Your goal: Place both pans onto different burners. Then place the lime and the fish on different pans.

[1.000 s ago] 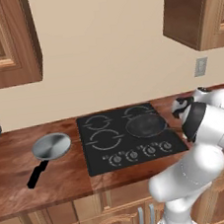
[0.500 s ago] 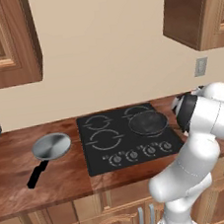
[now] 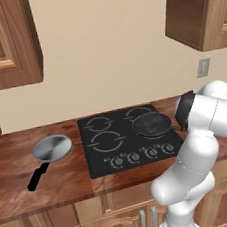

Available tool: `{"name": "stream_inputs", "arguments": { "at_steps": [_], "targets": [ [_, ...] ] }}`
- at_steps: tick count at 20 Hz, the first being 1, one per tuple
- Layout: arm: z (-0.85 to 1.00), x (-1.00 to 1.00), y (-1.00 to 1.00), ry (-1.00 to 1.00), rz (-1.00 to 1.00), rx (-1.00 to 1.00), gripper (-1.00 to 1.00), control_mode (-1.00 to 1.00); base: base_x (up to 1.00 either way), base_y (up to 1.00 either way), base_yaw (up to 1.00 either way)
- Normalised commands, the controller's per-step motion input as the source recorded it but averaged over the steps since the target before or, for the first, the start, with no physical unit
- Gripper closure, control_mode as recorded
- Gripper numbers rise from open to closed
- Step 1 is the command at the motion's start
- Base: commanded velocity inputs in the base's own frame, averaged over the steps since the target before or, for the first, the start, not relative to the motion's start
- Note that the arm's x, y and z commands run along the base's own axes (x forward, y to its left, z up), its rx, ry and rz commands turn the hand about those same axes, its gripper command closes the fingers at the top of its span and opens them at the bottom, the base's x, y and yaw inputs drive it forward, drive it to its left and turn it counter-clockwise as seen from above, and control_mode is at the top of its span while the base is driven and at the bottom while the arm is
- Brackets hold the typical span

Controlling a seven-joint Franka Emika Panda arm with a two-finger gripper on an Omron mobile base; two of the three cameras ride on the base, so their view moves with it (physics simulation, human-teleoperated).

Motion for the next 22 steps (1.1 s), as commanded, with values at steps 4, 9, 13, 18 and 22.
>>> {"name": "stream_inputs", "arguments": {
  "at_steps": [4,9,13,18,22],
  "targets": [
    [-0.06,0.00,0.00,0.01,0.00,0.00,1.00,-1.00,0.00,0.00,0.00],
    [0.00,0.00,0.00,0.00,0.00,0.00,-1.00,-1.00,0.00,0.00,0.00],
    [0.00,0.00,0.00,0.00,0.00,0.00,-1.00,-1.00,0.00,0.00,0.00],
    [0.25,-0.02,0.01,0.00,0.00,0.00,-1.00,-1.00,0.00,0.00,0.00],
    [0.60,-0.04,0.27,0.00,-0.12,0.00,-1.00,-1.00,0.00,0.00,0.00]
  ]
}}
